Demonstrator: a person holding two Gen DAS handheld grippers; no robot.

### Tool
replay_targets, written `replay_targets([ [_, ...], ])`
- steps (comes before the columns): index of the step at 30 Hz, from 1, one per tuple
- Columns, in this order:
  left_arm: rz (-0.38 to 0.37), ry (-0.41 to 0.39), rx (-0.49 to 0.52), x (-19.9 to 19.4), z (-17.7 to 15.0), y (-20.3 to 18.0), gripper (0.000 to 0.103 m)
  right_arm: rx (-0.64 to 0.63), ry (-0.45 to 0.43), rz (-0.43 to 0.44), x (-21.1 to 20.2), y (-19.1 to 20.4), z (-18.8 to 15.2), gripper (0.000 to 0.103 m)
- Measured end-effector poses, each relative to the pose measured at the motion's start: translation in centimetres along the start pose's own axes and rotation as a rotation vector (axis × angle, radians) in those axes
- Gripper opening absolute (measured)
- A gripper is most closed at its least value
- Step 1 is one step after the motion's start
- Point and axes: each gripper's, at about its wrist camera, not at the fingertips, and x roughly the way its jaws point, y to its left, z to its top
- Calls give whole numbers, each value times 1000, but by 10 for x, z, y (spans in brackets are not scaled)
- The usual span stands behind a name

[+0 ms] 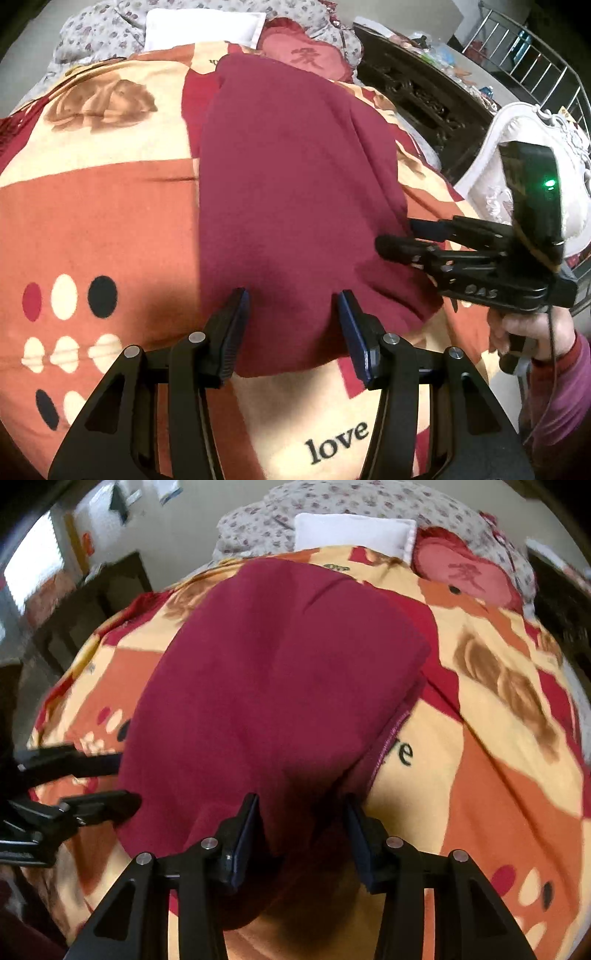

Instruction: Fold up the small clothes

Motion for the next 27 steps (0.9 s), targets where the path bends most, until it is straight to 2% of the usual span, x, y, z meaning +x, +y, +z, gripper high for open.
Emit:
replay_targets([
  [5,5,-40,12,-12,3,-2,49,137,-100,113,-29,-15,8,45],
  [7,-1,-41,5,-11,5,-2,49,205,-136,109,-32,-24,17,47],
  [11,4,-33,12,-6,3,-6,49,346,-158,115,-15,-49,38,48],
  [14,9,-26,11,-2,4,-8,49,389,-148,122,5,-61,59,48],
  [15,7,-24,9,-1,5,-9,50,385,-164,137,9,-63,65,44],
  [16,8,-23,7,0,6,-10,50,362,-177,130,11,-62,71,34],
  [18,7,-25,4,3,8,-11,51,285,-176,67,11,-55,78,15],
  [22,-7,-28,-2,9,13,-14,57,166,-161,-43,14,-49,96,10],
  [24,-4,-29,-2,14,16,-19,59,138,-164,-104,17,-52,103,10],
  [27,8,-31,5,19,18,-24,63,127,-138,-144,34,-56,106,10],
])
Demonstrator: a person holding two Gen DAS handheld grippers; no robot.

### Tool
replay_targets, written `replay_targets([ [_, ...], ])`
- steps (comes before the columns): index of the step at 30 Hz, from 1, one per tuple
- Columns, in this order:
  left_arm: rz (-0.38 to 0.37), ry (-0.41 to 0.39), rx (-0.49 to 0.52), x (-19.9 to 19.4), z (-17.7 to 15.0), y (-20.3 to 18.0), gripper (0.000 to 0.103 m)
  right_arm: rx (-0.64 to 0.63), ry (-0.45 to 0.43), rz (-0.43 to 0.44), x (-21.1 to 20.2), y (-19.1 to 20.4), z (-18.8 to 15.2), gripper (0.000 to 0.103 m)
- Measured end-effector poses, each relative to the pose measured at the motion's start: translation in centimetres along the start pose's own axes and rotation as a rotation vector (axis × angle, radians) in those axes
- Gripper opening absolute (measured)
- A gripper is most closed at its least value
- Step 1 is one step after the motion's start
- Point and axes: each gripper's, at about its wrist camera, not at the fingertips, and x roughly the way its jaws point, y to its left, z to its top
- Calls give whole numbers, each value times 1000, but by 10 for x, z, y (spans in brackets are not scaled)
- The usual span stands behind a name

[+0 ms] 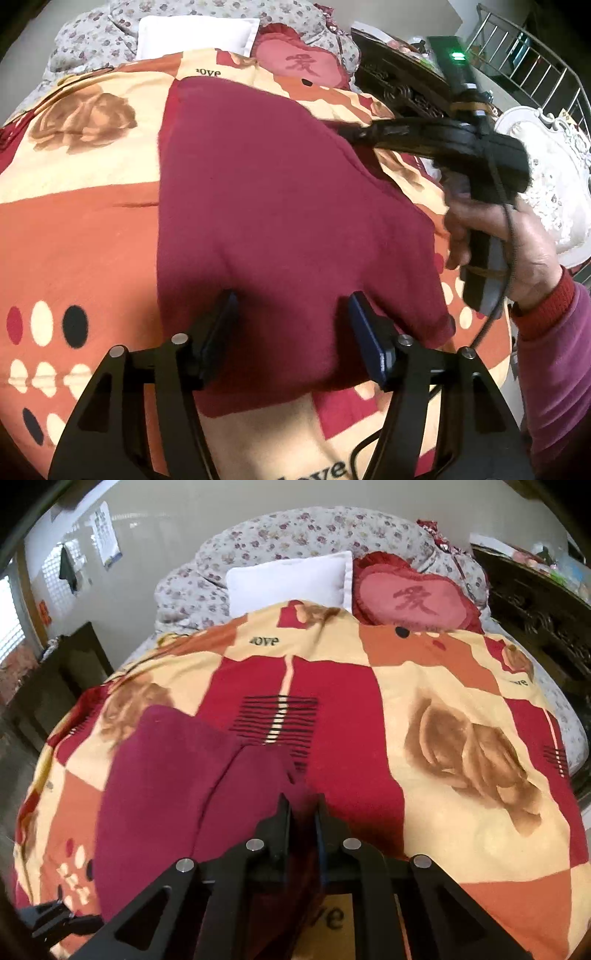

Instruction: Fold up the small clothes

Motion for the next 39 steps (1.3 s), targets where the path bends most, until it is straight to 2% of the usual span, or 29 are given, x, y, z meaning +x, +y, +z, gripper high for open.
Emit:
replay_targets([
  [1,4,2,0,1,0,-1,63,-18,8,-25,7,2,-2,10],
  [3,12,7,-3,2,1,-2,63,-6,7,-22,10,0,-2,9],
  [7,18,17,-20,-1,2,0,63,80,-11,42,-8,-9,-3,10],
  [10,12,18,-40,-3,1,3,63,105,-26,62,-35,-5,-10,23],
  [12,8,16,-47,-6,1,4,63,107,-48,99,-57,2,-19,37],
  [16,2,14,-58,-10,1,5,63,60,-37,175,-80,26,-44,42],
  [20,-8,13,-70,-15,3,12,63,37,20,117,-62,32,-63,43],
  [22,-25,3,-100,-19,4,22,63,93,37,121,-45,18,-69,45],
  [23,-32,-7,-120,-21,6,28,63,126,40,126,-39,10,-72,54],
  [24,-38,-19,-142,-22,8,36,65,158,36,136,-34,3,-74,67],
  [26,-59,-37,-176,-21,14,50,66,201,9,188,-29,-8,-77,73],
  [29,-87,-41,-219,-11,23,68,69,250,0,297,-20,-18,-80,73],
  [33,-161,-18,-266,13,34,84,72,313,3,414,-3,-24,-84,74],
  [35,-192,-1,-286,24,38,89,78,321,-14,438,0,-24,-83,74],
  [37,-235,10,-306,34,39,90,79,325,-20,455,2,-22,-82,74],
  [38,-246,14,-311,37,39,89,79,325,-20,462,3,-20,-81,72],
  [39,-253,14,-311,39,40,88,79,323,-17,474,3,-17,-81,61],
])
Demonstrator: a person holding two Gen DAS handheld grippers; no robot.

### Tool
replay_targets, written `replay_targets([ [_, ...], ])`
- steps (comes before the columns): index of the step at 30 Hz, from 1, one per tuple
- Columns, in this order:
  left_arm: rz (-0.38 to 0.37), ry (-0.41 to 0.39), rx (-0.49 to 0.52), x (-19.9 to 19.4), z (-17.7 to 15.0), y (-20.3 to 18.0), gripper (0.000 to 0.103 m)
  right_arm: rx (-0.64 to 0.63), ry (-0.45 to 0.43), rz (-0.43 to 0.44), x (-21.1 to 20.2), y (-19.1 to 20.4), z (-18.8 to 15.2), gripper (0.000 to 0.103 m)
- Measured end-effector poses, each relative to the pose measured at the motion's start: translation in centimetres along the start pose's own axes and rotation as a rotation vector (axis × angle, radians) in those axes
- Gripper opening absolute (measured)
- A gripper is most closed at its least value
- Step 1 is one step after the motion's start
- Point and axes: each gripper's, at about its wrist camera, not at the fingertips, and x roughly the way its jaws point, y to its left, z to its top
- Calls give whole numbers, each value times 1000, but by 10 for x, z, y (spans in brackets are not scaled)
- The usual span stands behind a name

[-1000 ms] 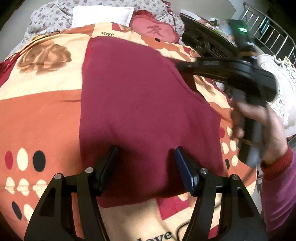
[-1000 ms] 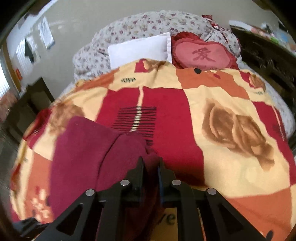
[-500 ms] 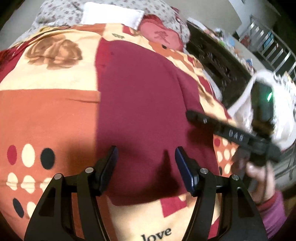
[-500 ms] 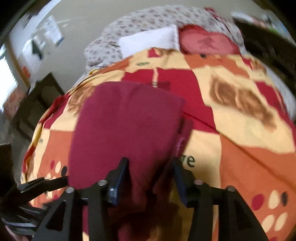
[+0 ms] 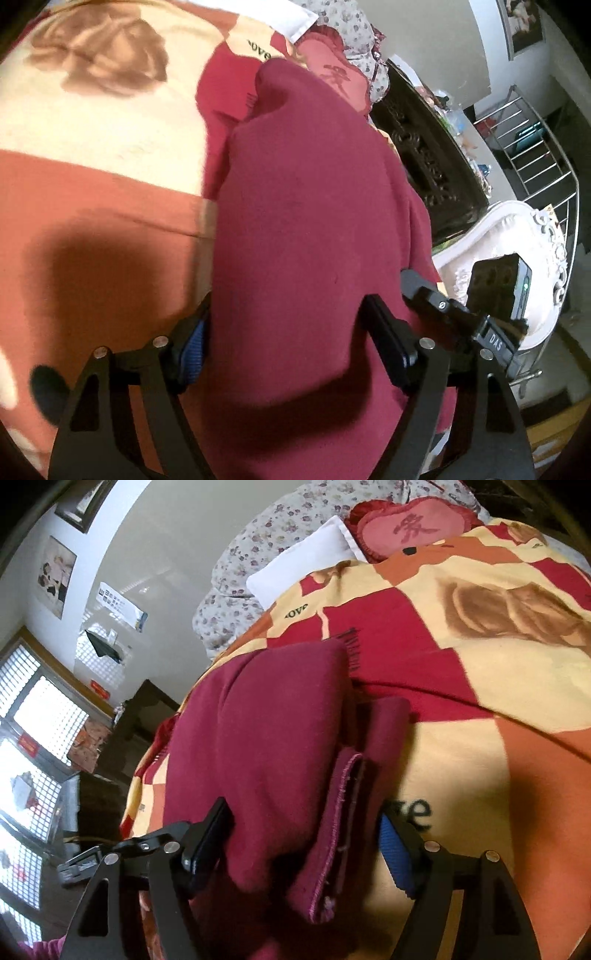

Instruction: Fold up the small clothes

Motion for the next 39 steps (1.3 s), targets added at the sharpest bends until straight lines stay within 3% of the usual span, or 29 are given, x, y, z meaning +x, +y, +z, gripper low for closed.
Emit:
replay_targets([
  [3,11,-5,50,-2,-2,-10,77,-27,-3,-9,-3,14,-2,50],
  [5,19,4,115,-11,-6,-22,67,-47,1,-3,-9,25,-3,47],
  [11,41,-8,201,-69,-31,-46,66,-88,35,70,-29,74,-23,46],
  [17,105,-4,119,-132,-78,-20,66,-109,128,137,-15,114,-66,47],
  [19,145,13,90,-135,-96,-6,66,-80,191,109,1,113,-79,52],
  [21,238,41,87,-130,-110,8,66,-29,273,10,15,106,-91,53],
  [22,268,37,75,-131,-113,11,66,-9,273,-34,13,102,-95,53],
  [25,254,-17,56,-145,-118,15,66,32,208,13,-12,101,-99,54],
  [27,285,-43,65,-152,-119,12,66,-80,186,-3,-29,124,-102,54],
  [29,324,-72,81,-156,-119,5,66,-273,194,-49,-38,163,-111,52],
  [31,356,-85,92,-156,-115,1,66,-373,181,-39,-42,191,-121,49],
  [34,404,-94,92,-152,-111,2,66,-438,208,19,-34,214,-131,46],
  [37,464,-105,114,-148,-110,1,66,-492,260,-86,-13,209,-144,42],
  [39,486,-117,142,-147,-110,-3,66,-437,281,-136,-4,185,-143,35],
])
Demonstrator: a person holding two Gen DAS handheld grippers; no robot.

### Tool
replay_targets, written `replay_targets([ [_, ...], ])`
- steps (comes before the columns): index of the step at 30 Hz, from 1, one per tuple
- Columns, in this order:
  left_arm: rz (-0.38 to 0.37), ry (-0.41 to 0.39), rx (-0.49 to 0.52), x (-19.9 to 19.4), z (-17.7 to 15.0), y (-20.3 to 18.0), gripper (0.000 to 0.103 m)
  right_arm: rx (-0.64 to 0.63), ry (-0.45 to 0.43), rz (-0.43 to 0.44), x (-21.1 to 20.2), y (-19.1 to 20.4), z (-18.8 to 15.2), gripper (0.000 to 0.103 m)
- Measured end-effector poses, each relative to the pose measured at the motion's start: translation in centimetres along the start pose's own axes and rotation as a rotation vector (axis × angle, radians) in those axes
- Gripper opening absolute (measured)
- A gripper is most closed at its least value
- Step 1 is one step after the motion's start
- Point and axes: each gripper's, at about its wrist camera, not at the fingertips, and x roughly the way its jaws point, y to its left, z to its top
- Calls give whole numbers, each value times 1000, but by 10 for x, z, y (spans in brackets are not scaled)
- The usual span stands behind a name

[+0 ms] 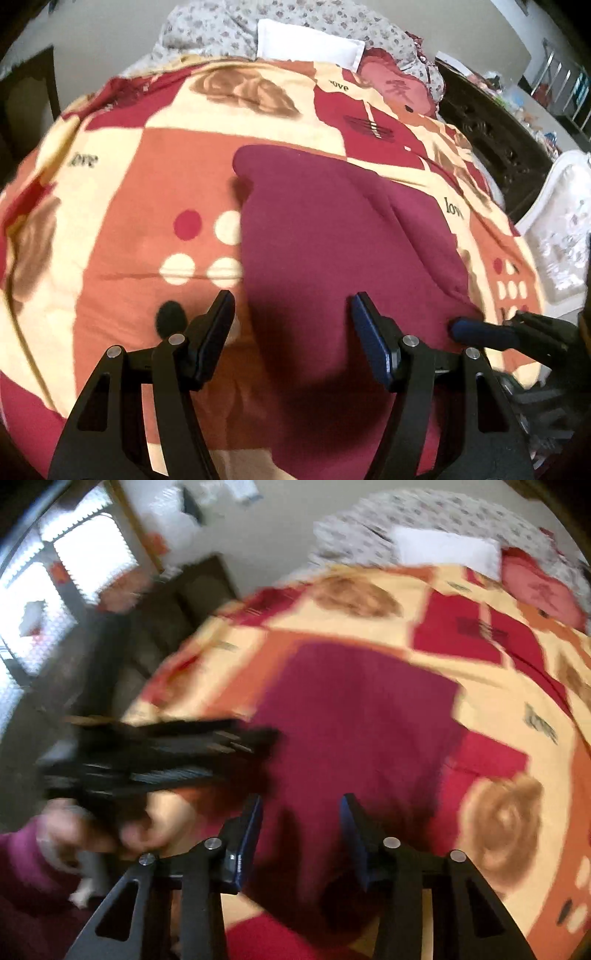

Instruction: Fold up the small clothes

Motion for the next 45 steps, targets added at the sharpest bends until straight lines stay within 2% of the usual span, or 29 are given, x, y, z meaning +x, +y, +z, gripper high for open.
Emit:
replay_targets([
  [2,5,-2,3,-1,-3,1,66,27,14,-13,7,-17,-8,29],
  [4,6,3,-7,0,-3,1,66,47,12,-21,17,-24,-13,29],
  [7,32,-1,-8,-3,-4,0,66,11,-4,-58,11,-11,-14,29],
  [10,44,-8,-3,-9,-6,0,66,1,-31,-70,-7,4,-15,32],
  [12,60,-23,-5,-15,-7,0,66,7,-67,-102,-23,10,-14,44],
  [14,68,-30,-11,-19,-8,0,66,-2,-117,-168,-37,17,-13,50],
  [17,75,-35,-16,-23,-8,1,66,23,-165,-227,-47,19,-8,50],
  [21,92,-60,-13,-31,-9,-1,66,63,-181,-271,-45,19,-5,50],
  [29,134,-99,21,-41,-14,-8,66,118,-177,-296,-35,20,-10,50],
  [37,137,-97,25,-41,-16,-9,66,156,-173,-303,-36,11,-13,52],
  [41,138,-89,29,-40,-18,-11,66,157,-173,-302,-35,10,-13,55],
  [45,139,-82,27,-37,-18,-11,66,155,-170,-298,-33,10,-12,64],
])
